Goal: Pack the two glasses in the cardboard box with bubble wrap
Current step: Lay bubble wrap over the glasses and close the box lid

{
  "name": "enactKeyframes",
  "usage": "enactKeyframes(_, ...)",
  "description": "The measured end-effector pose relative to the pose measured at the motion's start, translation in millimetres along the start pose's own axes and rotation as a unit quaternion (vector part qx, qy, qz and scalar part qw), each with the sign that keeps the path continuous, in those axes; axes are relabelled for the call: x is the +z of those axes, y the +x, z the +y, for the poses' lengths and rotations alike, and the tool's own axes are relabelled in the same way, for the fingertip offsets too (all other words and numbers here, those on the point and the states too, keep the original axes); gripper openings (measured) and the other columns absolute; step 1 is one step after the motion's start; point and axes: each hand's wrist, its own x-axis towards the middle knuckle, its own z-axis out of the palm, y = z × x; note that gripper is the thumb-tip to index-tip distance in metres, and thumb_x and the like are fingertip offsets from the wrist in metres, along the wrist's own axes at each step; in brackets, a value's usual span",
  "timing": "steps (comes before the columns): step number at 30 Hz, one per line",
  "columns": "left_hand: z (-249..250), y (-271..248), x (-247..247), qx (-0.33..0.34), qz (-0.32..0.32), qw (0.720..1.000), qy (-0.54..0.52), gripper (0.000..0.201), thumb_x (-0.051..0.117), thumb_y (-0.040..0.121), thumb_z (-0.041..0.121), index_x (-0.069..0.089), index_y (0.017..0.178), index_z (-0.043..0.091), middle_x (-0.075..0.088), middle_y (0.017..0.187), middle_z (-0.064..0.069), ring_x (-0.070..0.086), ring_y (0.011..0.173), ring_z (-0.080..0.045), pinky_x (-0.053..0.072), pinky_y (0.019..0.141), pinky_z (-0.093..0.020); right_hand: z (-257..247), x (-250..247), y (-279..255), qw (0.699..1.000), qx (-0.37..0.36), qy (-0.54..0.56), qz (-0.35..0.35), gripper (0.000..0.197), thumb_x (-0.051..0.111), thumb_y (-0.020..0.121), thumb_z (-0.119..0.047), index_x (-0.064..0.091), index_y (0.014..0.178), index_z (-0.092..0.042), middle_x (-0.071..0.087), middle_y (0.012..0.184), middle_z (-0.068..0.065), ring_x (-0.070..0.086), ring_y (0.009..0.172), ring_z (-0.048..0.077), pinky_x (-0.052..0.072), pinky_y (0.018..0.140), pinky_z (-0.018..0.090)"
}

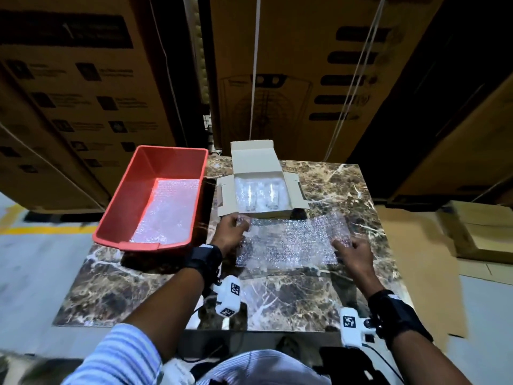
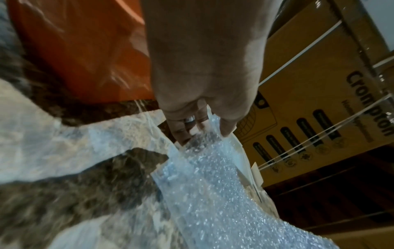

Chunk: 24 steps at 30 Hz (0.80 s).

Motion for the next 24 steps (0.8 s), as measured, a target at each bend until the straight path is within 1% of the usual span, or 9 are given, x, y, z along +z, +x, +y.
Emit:
enactKeyframes(3,-17.8,-2.5,19.1,-0.029,-0.006,0.999,0.013,0.009,0.066,0.099,0.009,0.068,0.091,0.013,0.065,0.075,-0.005,0.060,0.069,-0.023,0.050,0.063,-0.031,17.3,-2.7,4.4,1.000,0.019,-0.004,0.020,0.038,0.081,0.086,-0.024,0.049,0.067,-0.021,0.062,0.064,0.009,0.062,0.062,0.026,0.050,0.059,0.043)
enactKeyframes(8,-32.3,-7.5,32.7,-0.041,-0.009,0.998,0.050,0.008,0.067,0.098,0.010,0.070,0.104,0.006,0.069,0.087,-0.006,0.061,0.068,-0.012,0.049,0.059,-0.016,51.3,-7.6,17.6,0.999,0.034,-0.040,0.005,0.042,0.083,0.077,-0.043,0.048,0.068,-0.022,0.066,0.066,0.018,0.069,0.062,0.032,0.058,0.065,0.058)
enactKeyframes(10,-33.4,-7.2,32.6,-0.048,-0.006,0.997,0.062,0.011,0.069,0.095,0.011,0.070,0.106,0.011,0.071,0.091,-0.004,0.064,0.073,-0.017,0.052,0.068,-0.024,54.1,-7.0,17.8,0.998,0.033,-0.054,0.007,0.044,0.083,0.075,-0.047,0.048,0.065,-0.021,0.066,0.064,0.014,0.071,0.066,0.036,0.058,0.065,0.055)
enactKeyframes(13,-30.8,-5.6,30.3,-0.051,-0.007,0.996,0.067,0.015,0.071,0.095,0.014,0.066,0.109,0.017,0.068,0.092,-0.004,0.063,0.079,-0.022,0.049,0.071,-0.030,30.0,-6.5,-1.6,0.997,0.015,-0.077,0.020,0.043,0.080,0.087,-0.031,0.045,0.062,-0.022,0.056,0.059,0.002,0.058,0.057,0.024,0.050,0.055,0.039)
enactKeyframes(16,-28.8,-3.3,26.3,-0.038,-0.009,0.995,0.091,0.021,0.071,0.095,0.012,0.063,0.113,0.018,0.064,0.100,-0.009,0.060,0.084,-0.022,0.047,0.072,-0.029,20.6,-4.3,-10.3,0.994,-0.005,-0.111,0.004,0.015,0.073,0.094,-0.024,0.062,0.084,-0.020,0.061,0.068,-0.004,0.061,0.062,0.028,0.043,0.051,0.027)
enactKeyframes(17,-29.3,-2.8,24.8,-0.037,-0.014,0.994,0.101,0.027,0.074,0.093,0.011,0.062,0.117,0.017,0.064,0.106,-0.010,0.060,0.090,-0.023,0.049,0.078,-0.030,19.5,-2.7,-11.3,0.994,-0.007,-0.108,0.003,0.017,0.072,0.095,-0.023,0.070,0.105,-0.010,0.068,0.078,-0.001,0.067,0.069,0.032,0.048,0.052,0.027)
enactKeyframes(19,-30.4,-1.4,21.6,-0.025,-0.022,0.988,0.152,0.047,0.081,0.086,0.012,0.059,0.128,0.016,0.058,0.117,-0.011,0.059,0.100,-0.026,0.052,0.088,-0.036,16.0,0.7,-12.7,0.994,-0.010,-0.107,0.017,0.042,0.070,0.096,-0.018,0.062,0.134,-0.002,0.072,0.106,0.008,0.071,0.083,0.035,0.051,0.055,0.022)
enactKeyframes(22,-32.3,-2.0,15.1,-0.008,-0.035,0.973,0.230,0.068,0.086,0.078,0.011,0.052,0.136,0.021,0.046,0.120,-0.010,0.052,0.108,-0.027,0.048,0.094,-0.037,9.8,5.2,-18.2,0.993,-0.018,-0.115,0.028,0.042,0.068,0.095,-0.009,0.060,0.136,-0.003,0.065,0.127,0.012,0.059,0.075,0.015,0.037,0.053,0.010)
enactKeyframes(24,-35.6,-2.6,10.4,-0.006,-0.049,0.962,0.267,0.066,0.088,0.074,0.012,0.056,0.130,0.025,0.041,0.119,-0.008,0.050,0.111,-0.027,0.045,0.094,-0.033,7.2,8.4,-20.1,0.992,-0.021,-0.119,0.042,0.035,0.068,0.095,-0.010,0.065,0.129,-0.007,0.069,0.122,0.013,0.056,0.065,0.010,0.035,0.046,0.012)
